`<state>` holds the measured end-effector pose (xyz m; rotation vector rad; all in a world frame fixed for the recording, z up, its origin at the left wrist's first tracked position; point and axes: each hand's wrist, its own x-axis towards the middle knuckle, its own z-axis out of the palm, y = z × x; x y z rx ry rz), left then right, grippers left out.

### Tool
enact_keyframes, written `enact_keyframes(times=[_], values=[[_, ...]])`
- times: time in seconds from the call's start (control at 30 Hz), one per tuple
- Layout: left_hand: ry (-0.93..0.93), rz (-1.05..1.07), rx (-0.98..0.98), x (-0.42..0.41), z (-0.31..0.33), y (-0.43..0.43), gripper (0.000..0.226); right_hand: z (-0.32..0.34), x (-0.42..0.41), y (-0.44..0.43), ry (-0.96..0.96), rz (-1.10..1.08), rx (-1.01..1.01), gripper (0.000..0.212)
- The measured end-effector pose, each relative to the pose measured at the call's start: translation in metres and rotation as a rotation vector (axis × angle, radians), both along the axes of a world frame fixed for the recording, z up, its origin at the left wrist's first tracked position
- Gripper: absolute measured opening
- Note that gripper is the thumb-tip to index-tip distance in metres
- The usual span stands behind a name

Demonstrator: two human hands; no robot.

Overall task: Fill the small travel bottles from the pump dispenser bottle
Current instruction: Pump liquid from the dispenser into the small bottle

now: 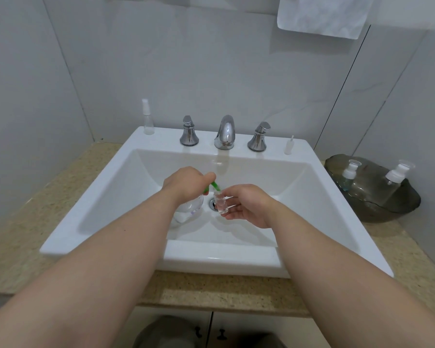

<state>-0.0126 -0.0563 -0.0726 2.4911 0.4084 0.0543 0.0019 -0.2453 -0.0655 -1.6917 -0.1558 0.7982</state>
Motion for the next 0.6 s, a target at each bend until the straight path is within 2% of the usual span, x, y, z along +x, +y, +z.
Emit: enact_keyframes(times=[0.2, 0.4, 0.6], values=[[-0.025, 0.005, 0.007, -0.0039, 0.0020, -0.0015, 0.050, 0.0004, -0.0003, -0.0002, 0.005, 0.003, 0.011, 0.013], [-0.040, -0.001, -0.006, -0.0086, 0.0028, -0.0004, 0.083, 0.0006, 0.0036, -0.0007, 0.022, -0.088, 0.052, 0.017], [-0.031, 0.009, -0.010, -0.0081, 0.0030, -0.0014, 0.079, 0.0005, 0.0030, 0.0003, 0.023, -0.089, 0.045, 0.018]])
